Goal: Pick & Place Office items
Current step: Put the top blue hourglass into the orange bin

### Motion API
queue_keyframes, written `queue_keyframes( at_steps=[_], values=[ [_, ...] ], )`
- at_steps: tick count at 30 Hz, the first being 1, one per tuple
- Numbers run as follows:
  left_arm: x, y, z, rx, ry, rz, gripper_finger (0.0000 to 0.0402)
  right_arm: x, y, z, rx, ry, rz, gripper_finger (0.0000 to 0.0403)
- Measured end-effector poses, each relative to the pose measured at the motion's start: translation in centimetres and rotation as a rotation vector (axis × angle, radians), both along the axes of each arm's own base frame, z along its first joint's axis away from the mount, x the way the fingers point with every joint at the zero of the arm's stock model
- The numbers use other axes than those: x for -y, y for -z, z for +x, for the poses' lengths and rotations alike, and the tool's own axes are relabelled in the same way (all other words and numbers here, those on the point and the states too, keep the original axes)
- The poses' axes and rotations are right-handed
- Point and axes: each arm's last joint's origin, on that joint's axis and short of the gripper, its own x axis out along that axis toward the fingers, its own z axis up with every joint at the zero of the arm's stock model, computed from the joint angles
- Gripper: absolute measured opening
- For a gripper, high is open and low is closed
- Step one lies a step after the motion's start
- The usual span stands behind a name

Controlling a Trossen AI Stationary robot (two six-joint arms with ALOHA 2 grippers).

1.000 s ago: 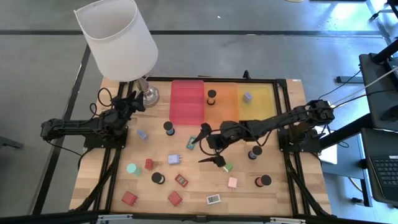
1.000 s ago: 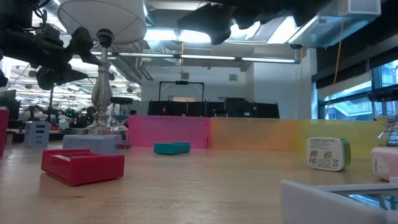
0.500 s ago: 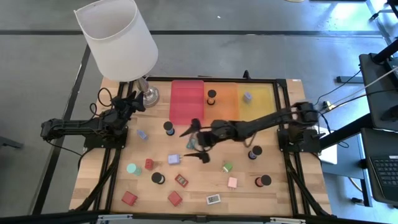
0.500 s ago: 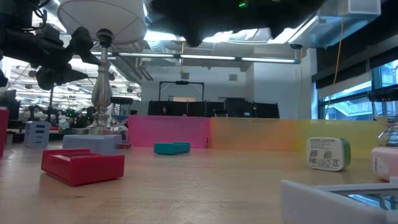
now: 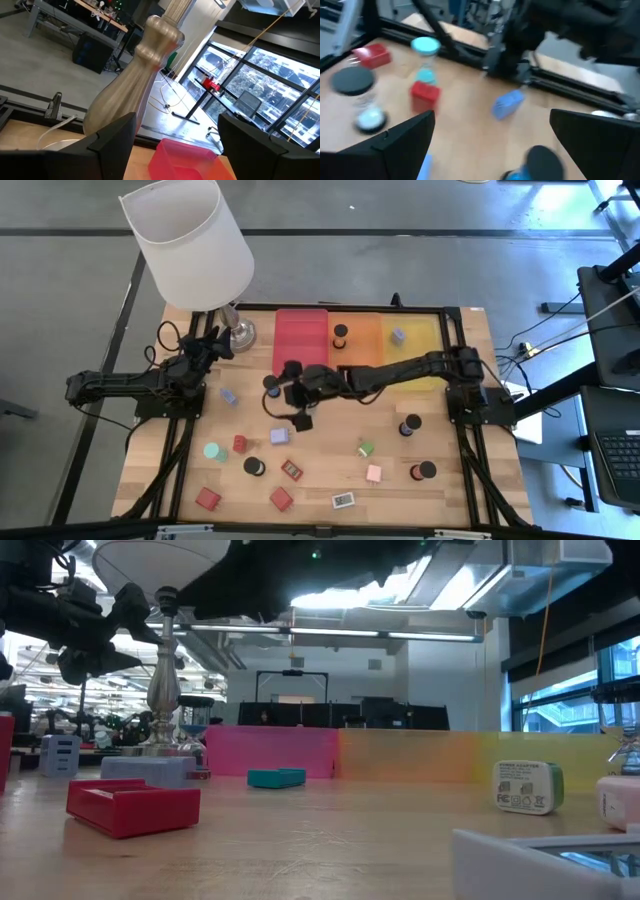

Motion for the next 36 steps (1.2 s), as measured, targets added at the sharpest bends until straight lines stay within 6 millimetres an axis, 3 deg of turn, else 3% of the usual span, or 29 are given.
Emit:
queue_keyframes(
  at_steps=[4,7,10,17,23,28,36],
  values=[
    [0.0,0.0,0.0,0.000,0.000,0.000,0.0276,2.2,0.4,0.7,0.040,0.052,-0.001,0.0398],
    [0.0,0.0,0.0,0.000,0.000,0.000,0.0276,3.5,2.3,1.3,0.013,0.081,0.041,0.0398],
    [0.0,0.0,0.0,0.000,0.000,0.000,0.0276,4.3,4.0,1.7,-0.009,0.080,0.085,0.0398],
    [0.0,0.0,0.0,0.001,0.000,0.000,0.0276,5.8,5.3,2.3,0.031,0.092,0.063,0.0398],
    [0.0,0.0,0.0,0.000,0.000,0.000,0.0276,7.0,7.7,3.3,-0.018,0.101,0.098,0.0398],
    [0.0,0.0,0.0,0.000,0.000,0.000,0.0276,7.6,7.6,4.5,-0.012,0.100,0.105,0.0398],
    [0.0,0.0,0.0,0.000,0.000,0.000,0.0276,8.9,8.3,4.0,-0.099,0.140,0.135,0.0398]
  ],
)
